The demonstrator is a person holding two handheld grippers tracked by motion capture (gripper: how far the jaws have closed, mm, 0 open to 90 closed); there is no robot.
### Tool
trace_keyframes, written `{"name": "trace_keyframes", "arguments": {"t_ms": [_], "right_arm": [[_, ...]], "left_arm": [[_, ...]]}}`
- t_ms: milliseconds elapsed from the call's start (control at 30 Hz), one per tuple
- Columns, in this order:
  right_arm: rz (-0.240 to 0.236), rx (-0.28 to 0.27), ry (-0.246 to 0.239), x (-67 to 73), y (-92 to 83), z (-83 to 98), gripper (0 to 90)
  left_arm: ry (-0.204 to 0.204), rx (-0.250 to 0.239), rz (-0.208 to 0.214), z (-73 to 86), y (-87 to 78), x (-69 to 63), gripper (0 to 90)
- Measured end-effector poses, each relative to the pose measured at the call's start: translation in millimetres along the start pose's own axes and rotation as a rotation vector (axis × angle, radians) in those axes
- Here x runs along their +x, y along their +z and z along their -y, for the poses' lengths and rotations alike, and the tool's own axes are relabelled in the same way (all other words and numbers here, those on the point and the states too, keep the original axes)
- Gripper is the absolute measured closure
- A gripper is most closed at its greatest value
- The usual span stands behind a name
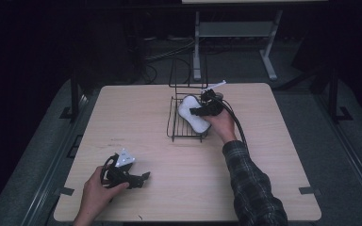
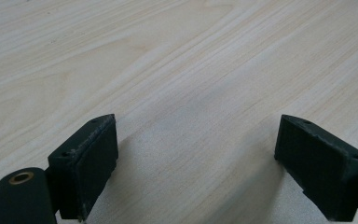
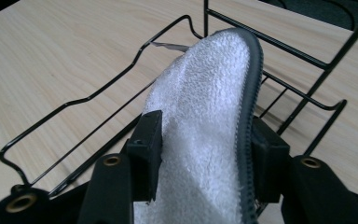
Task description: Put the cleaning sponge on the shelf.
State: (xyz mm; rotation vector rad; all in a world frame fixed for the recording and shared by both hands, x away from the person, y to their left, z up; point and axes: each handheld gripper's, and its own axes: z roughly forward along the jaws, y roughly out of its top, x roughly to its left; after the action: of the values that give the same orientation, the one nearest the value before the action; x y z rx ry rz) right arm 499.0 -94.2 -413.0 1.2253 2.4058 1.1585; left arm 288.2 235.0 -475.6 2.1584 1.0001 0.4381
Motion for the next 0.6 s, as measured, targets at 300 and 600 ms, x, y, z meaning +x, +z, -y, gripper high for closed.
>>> {"name": "trace_keyframes", "arguments": {"t_ms": [300, 600], "right_arm": [[0.078, 0.007, -0.016, -1.4, -0.3, 2.2, 38.9], [0.104, -0.019, 0.01, -4.9, -8.8, 2.9, 29.6]], "left_arm": [[0.0, 0.0, 0.001, 0.0, 0.0, -0.1, 12.5], [0.001, 0.001, 0.001, -0.1, 0.0, -0.3, 12.5]]}}
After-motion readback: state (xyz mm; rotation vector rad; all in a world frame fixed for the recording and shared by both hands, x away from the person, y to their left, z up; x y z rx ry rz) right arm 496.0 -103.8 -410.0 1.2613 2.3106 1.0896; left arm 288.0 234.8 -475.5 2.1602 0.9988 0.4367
